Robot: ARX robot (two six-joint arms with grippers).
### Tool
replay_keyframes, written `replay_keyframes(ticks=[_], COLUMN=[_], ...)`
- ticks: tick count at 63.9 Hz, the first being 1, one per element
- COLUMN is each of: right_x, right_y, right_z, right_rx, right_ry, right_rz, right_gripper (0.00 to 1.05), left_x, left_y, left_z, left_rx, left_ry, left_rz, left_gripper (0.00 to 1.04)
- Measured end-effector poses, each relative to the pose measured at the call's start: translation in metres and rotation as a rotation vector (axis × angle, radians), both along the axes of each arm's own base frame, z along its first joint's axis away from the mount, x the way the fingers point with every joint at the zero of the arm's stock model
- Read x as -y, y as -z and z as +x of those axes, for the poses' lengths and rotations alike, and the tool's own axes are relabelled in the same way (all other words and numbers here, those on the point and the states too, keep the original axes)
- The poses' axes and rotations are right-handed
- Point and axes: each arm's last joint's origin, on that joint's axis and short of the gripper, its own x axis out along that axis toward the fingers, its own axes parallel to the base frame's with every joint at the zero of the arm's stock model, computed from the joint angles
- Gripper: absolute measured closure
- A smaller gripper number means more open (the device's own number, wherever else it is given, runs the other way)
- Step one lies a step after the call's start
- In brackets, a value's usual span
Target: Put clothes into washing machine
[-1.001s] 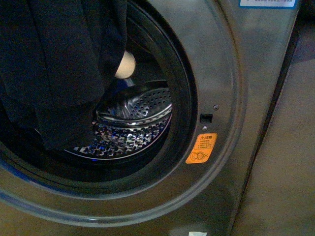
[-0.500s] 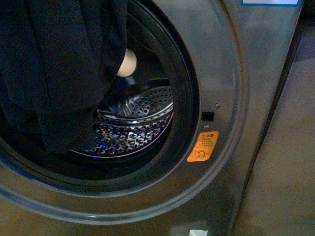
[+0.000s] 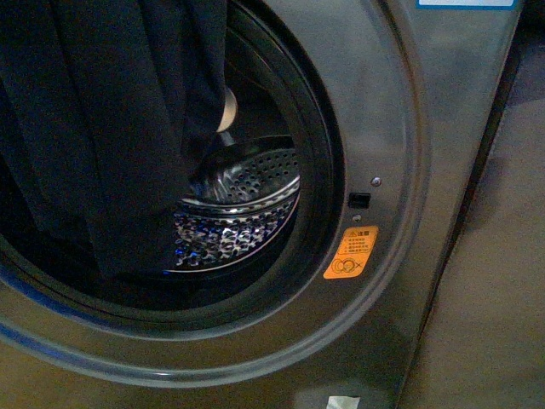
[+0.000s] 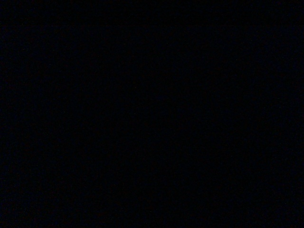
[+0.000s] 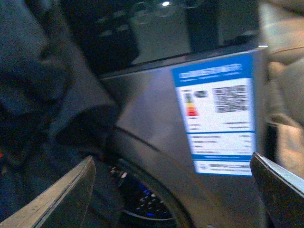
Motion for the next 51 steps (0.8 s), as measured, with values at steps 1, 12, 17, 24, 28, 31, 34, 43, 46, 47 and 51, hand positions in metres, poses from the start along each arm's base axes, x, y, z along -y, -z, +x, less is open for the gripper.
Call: replay_keyframes(ticks=[1,12,17,24,28,31,34,43,46,47,51], right_x=[0.002,0.014,0.019,0.030,0.037,0.040,0.043,0.051,0.053,0.054,0.056], right_y=[0.002,0.031,0.047,0.066,0.077,0.083,0.090,0.106,0.113,0.114,0.120], right_z=[0.000,0.001,0.004,-0.001,-0.006,-0.009,-0.014,-0.022,-0.025,-0.026,-0.029], right_rx=[-0.001,-0.050,-0.084,-0.077,-0.071,-0.067,-0.061,-0.059,-0.061,-0.061,-0.063], right_ry=[0.008,0.094,0.210,0.273,0.290,0.293,0.291,0.291,0.291,0.291,0.293], right_rz=[0.006,0.056,-0.021,-0.160,-0.208,-0.227,-0.242,-0.268,-0.275,-0.276,-0.280], right_gripper=[0.07,0.07,0.16,0.30,0.39,0.44,0.52,0.69,0.76,0.78,0.85], left_x=[0.000,0.000,-0.004,-0.012,-0.016,-0.017,-0.017,-0.016,-0.015,-0.015,-0.015], left_y=[0.003,0.074,0.113,0.151,0.163,0.166,0.169,0.173,0.176,0.177,0.181], left_z=[0.000,0.007,0.009,0.006,0.004,0.004,0.004,0.007,0.008,0.009,0.011], left_rx=[-0.008,-0.175,-0.277,-0.385,-0.410,-0.414,-0.409,-0.391,-0.392,-0.393,-0.396], left_ry=[0.000,-0.006,-0.039,-0.071,-0.088,-0.092,-0.092,-0.085,-0.085,-0.085,-0.087], left_rz=[0.002,0.063,0.095,0.125,0.130,0.130,0.129,0.122,0.121,0.120,0.120], left_gripper=[0.98,0.98,0.98,0.98,0.98,0.98,0.98,0.98,0.98,0.98,0.98])
